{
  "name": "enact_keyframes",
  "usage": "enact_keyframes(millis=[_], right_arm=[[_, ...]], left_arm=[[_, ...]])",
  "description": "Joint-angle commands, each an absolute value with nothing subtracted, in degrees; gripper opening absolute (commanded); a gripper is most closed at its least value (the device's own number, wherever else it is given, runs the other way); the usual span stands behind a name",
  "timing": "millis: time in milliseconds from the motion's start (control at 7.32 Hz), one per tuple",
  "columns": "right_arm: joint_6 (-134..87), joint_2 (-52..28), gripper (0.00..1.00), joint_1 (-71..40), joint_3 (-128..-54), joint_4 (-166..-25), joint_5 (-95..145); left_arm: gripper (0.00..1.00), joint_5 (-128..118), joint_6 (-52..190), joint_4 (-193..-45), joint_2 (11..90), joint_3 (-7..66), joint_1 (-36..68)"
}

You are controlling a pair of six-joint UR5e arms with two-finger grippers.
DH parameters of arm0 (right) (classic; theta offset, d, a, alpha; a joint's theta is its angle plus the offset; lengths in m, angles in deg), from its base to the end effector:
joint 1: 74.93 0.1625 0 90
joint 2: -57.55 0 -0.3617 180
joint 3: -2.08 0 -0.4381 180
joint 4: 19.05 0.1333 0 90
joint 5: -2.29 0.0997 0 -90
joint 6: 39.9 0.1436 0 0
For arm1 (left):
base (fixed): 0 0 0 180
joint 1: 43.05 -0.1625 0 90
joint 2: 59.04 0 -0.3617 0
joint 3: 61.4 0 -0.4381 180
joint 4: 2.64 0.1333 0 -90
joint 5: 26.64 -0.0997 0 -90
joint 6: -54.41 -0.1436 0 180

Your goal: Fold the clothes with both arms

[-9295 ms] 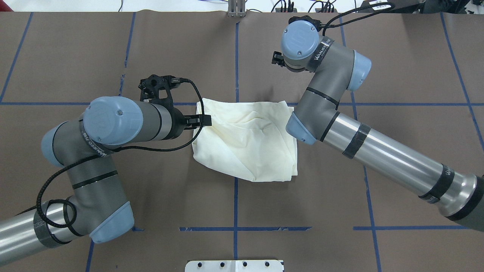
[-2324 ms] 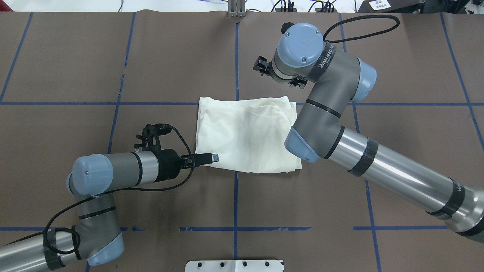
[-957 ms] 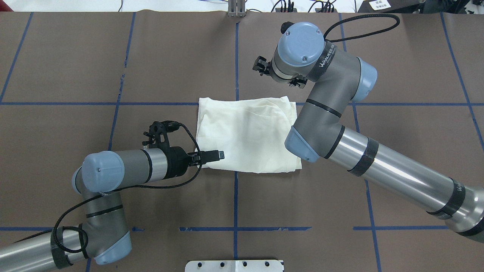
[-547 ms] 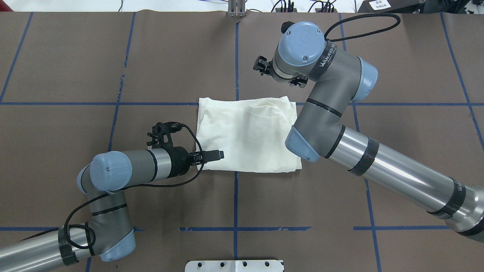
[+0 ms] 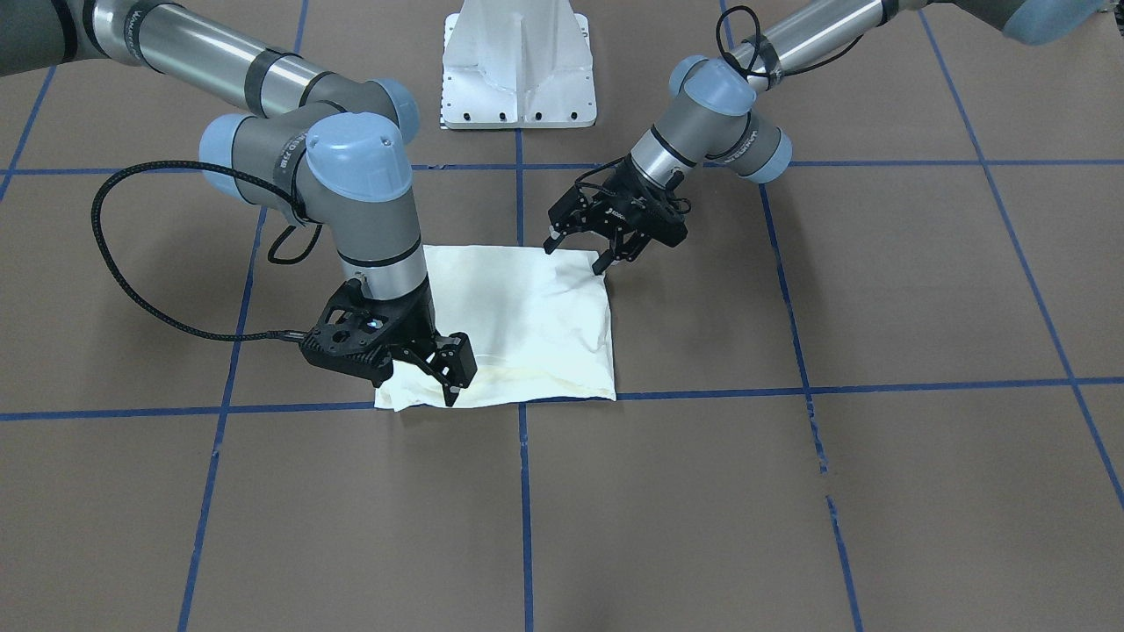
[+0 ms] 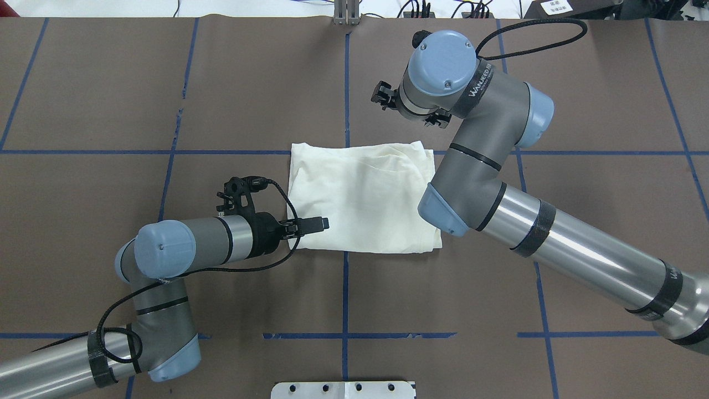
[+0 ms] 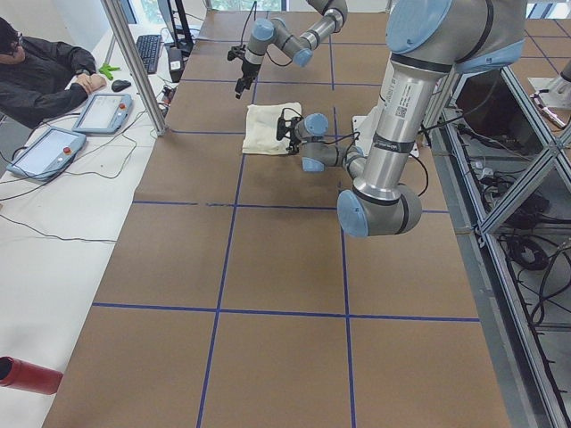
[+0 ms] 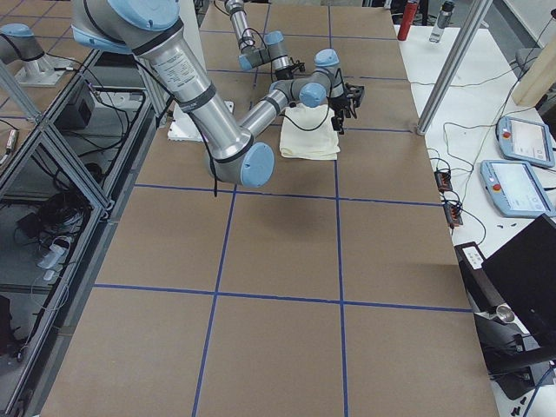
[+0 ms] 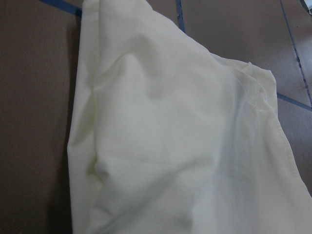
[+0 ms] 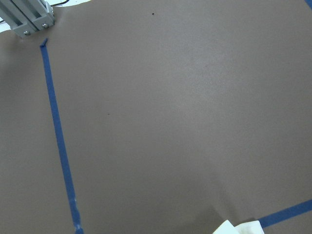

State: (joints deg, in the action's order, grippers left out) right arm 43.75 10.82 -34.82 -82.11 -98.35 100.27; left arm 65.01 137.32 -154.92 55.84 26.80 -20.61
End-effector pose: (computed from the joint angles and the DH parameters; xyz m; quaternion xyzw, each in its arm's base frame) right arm -0.5144 -0.5816 0.1800 0.1022 -0.3991 0.2373 0.8798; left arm 0.6036 -0.3890 0.2311 0.1625 0.6581 -0.0885 0.7298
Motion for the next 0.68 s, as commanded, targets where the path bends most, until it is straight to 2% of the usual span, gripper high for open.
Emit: enact_keyframes(millis=[0,273,547], right_arm=[[40.9,10.4,1.00,-32.8,-83.4,-98.8,105.6],[32.0,3.7,1.00,-27.8,-89.8,-99.6,112.6],[18.4,-1.0,1.00,-20.8,-96.2,-106.5,120.1]], left_arm=[[0.99,67.1,137.1,-153.5,55.3,29.7,-19.1],[0.99,74.8,135.9,-143.3,55.2,33.7,-12.4],[0.99,75.9,120.9,-125.2,50.9,45.6,-9.7]])
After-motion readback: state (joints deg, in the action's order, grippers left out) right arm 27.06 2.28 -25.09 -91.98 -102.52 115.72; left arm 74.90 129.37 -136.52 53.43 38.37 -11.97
